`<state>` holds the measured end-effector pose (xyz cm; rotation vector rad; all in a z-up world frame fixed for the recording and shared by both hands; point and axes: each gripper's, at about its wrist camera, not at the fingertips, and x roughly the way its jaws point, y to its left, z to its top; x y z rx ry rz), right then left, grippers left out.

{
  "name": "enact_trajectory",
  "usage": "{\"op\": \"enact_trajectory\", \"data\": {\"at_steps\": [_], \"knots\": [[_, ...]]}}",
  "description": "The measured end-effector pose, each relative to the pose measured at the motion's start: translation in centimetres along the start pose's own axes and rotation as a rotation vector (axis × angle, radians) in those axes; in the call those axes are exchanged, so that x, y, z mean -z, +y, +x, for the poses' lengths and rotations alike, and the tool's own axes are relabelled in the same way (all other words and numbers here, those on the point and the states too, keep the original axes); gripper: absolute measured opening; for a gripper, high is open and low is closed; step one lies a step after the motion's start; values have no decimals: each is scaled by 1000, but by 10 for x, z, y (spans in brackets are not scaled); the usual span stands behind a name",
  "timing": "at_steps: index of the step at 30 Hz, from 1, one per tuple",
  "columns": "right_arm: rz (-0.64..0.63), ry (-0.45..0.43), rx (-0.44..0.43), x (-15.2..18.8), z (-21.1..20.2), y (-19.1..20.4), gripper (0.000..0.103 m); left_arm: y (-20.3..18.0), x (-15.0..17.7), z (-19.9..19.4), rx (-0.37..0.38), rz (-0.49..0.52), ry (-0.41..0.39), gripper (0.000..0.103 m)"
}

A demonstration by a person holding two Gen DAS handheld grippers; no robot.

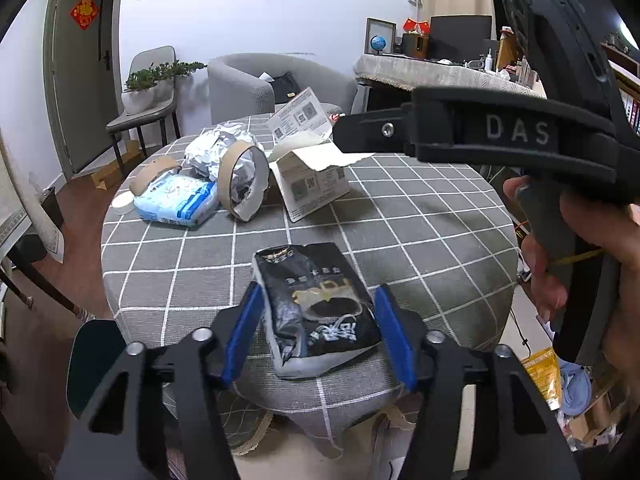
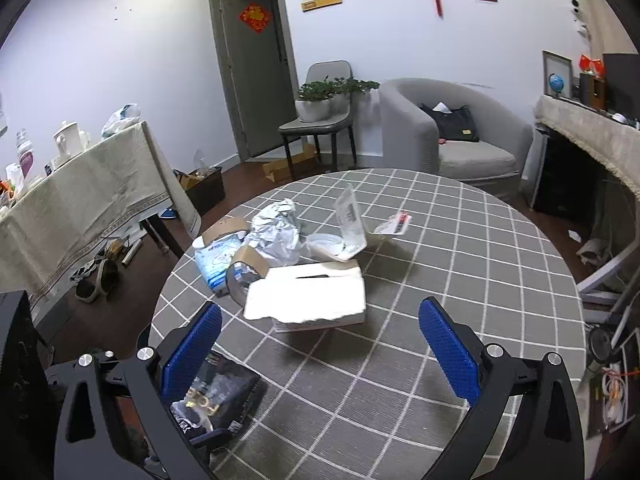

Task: Collect trash
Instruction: 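Reach both tools to the table toward the black bag and white box lid, then grasp the black FOCE bag with left tool while right tool grasps the white box lid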

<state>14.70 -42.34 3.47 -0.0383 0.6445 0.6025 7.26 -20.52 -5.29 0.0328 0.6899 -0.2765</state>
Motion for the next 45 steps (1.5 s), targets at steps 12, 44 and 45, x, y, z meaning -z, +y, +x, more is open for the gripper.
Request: {"op": "enact_trajectory", "data": {"at_steps": [12,44,45], "knots": [[-24,48,3,-2,33,14,100,30,-6,-7,92,-16,16,53],[121,36,124,-22,35,1,75,84,-3,-30,123,-52,-8,79],[119,37,132,-23,33,1,75,81,-2,-25,117,-41,3,79]]}}
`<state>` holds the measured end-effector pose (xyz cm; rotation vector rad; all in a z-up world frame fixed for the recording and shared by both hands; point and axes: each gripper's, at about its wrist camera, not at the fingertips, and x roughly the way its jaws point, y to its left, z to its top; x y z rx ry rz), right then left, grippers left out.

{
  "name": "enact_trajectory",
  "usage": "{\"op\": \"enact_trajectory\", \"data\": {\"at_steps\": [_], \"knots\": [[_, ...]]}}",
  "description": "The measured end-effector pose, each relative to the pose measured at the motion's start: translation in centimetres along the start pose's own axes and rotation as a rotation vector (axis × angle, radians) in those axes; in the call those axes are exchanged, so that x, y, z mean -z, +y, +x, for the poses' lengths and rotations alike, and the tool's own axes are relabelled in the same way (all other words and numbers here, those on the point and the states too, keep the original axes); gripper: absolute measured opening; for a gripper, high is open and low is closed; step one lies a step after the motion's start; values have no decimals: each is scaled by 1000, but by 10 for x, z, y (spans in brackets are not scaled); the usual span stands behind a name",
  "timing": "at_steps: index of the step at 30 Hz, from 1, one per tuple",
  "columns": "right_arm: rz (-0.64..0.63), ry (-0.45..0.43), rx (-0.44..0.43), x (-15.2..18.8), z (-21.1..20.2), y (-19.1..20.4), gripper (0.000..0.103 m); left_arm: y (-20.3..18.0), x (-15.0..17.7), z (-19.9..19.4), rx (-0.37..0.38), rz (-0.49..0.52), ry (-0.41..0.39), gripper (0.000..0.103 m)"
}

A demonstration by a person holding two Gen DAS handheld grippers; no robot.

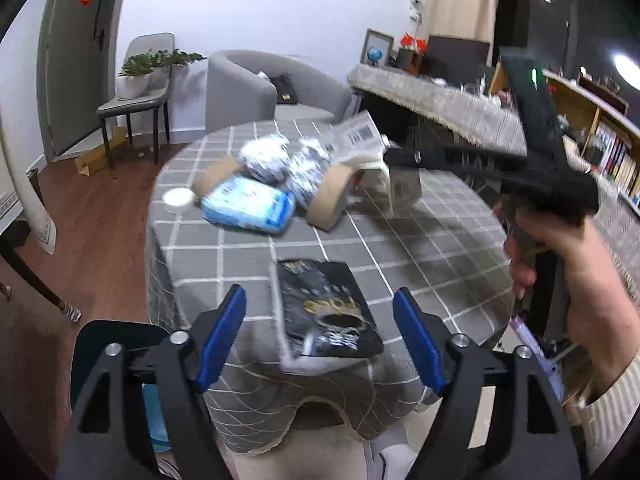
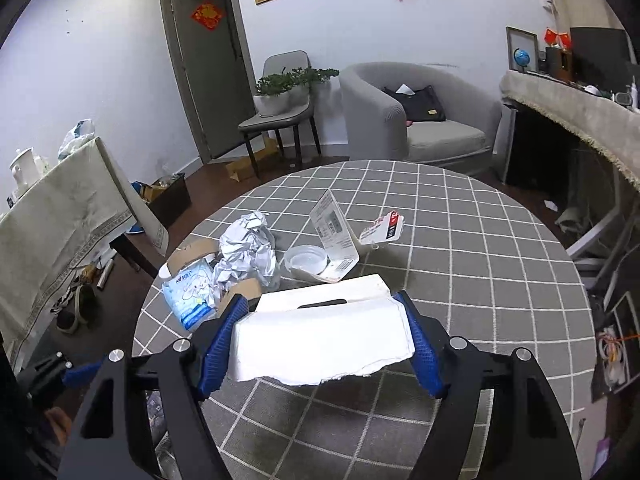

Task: Collect trash
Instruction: 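Grasp the black FOCE bag with left tool while right tool grasps the white box lid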

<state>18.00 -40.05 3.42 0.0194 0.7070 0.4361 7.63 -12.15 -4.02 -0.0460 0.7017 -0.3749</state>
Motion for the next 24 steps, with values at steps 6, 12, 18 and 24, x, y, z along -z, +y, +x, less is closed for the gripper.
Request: {"op": "enact_trajectory", "data": {"at_steps": [6,12,18,24], "knots": [[31,-24,36,-4,-14,-11,75,-8,8,23,-89,66,39,59],[55,-61,77,-9,-27,-18,75,-2,6,18,-79,58,29,54],[45,-91,32,-18,-36,-5,75,10,-5,4,-67,22,8,54],[38,-117,-35,-27,-36,16,75,37,-21,-14,-81,-16,-26,53]]}}
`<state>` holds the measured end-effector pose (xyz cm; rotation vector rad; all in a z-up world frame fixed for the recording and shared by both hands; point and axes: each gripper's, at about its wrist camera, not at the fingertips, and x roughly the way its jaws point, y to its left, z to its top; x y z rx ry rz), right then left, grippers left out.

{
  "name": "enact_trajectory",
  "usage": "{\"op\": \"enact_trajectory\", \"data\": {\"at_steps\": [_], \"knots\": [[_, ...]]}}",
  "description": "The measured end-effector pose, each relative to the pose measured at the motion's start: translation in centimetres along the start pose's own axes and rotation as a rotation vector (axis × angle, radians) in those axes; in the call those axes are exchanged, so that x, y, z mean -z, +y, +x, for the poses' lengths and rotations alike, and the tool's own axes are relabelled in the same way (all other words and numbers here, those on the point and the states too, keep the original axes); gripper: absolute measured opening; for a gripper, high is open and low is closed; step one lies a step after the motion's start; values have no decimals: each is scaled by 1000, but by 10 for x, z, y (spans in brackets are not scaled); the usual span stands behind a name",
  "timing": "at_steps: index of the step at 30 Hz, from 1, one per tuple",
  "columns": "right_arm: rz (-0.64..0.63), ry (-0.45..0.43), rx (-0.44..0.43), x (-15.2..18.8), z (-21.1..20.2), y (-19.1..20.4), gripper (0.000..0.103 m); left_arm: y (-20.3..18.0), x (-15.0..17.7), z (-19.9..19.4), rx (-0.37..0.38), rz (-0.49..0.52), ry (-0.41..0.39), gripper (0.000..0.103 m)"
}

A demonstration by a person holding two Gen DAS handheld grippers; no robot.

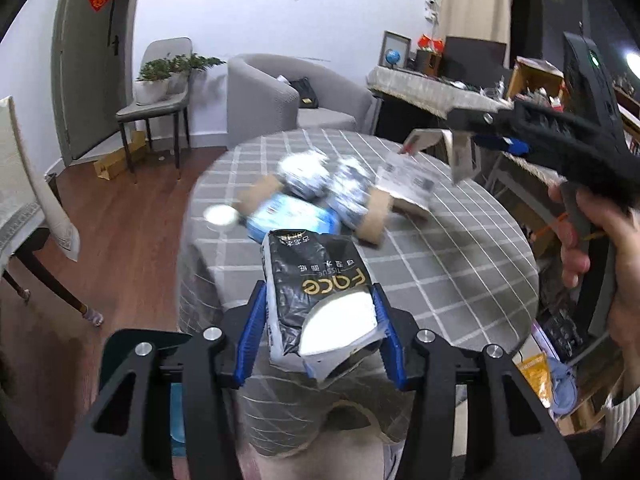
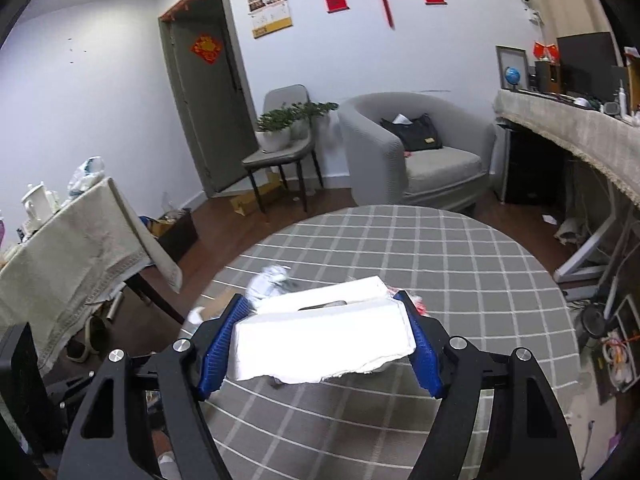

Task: Collect trash
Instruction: 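Grasp the black FOCE bag with left tool while right tool grasps the white box lid, then carry both items over the teal bin and open the left tool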

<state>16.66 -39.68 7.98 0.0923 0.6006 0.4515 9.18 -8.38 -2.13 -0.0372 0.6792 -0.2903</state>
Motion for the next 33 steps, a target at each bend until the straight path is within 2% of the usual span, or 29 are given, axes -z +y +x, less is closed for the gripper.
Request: {"op": "enact_trajectory", "data": {"at_steps": [5,10,15,20,24,28,33], "knots": [[-34,-4,-64,-3,13,32,75,44,-10,-3,-63,-36,-12,53],[-77,23,-141,-2,37,72,75,87,-6,6,-97,-75,39,53],[-118,50,-192,1,57,110,75,123,20,20,-151,-72,113,53],[-144,76,-252,4,77,148,75,157,51,33,-173,-92,204,54],[-161,103,-292,10,94,178,75,176,69,37,-186,-116,248,54],[-176,143,-325,19,112,206,75,193,85,40,-184,-147,289,55],[-206,205,-327,35,132,233,75,207,104,51,-157,-181,379,55]]}}
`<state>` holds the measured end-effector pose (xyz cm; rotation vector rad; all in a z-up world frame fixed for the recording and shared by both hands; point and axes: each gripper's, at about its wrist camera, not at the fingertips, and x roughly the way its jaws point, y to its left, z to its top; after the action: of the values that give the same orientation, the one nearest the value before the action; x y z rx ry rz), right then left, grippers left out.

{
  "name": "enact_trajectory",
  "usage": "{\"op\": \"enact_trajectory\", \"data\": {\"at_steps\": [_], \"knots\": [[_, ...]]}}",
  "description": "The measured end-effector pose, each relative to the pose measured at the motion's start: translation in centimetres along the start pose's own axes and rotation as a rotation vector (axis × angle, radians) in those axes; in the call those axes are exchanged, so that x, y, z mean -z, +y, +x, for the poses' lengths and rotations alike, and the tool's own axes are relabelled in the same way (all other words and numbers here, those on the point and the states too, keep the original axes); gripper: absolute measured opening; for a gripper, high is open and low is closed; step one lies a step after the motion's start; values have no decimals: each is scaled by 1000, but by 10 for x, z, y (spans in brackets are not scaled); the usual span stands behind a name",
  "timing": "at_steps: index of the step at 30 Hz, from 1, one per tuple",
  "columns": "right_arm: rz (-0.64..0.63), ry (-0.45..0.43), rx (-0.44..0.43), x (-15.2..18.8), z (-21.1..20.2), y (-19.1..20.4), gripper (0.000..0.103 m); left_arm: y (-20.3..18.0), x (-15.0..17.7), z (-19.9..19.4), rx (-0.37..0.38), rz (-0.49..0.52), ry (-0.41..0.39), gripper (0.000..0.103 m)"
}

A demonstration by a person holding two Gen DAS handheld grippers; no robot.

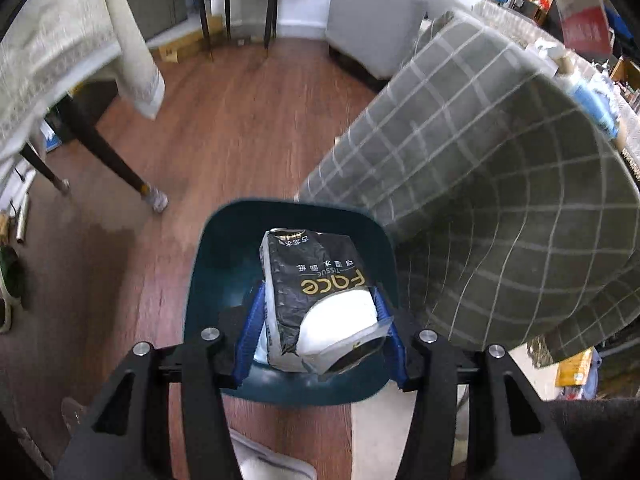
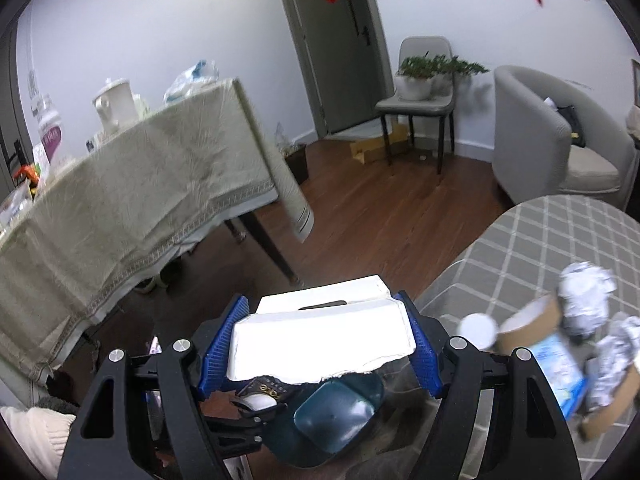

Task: Collect trash
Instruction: 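Carry both items over the teal bin and open the left tool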

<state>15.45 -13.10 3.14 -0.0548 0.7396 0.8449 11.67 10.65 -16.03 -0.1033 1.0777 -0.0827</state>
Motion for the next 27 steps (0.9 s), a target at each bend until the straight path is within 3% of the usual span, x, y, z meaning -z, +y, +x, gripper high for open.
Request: {"op": "enact_trajectory", "data": {"at_steps": [3,10,27], "knots": [[1,36,-7,3,16,6,75,4,6,9,4,0,37,56],[5,91,-8,10,40,11,75,19,12,8,1,-15,31,64],[-6,282,35,42,120,21,75,61,1,-67,-31,-99,-197,59]]}}
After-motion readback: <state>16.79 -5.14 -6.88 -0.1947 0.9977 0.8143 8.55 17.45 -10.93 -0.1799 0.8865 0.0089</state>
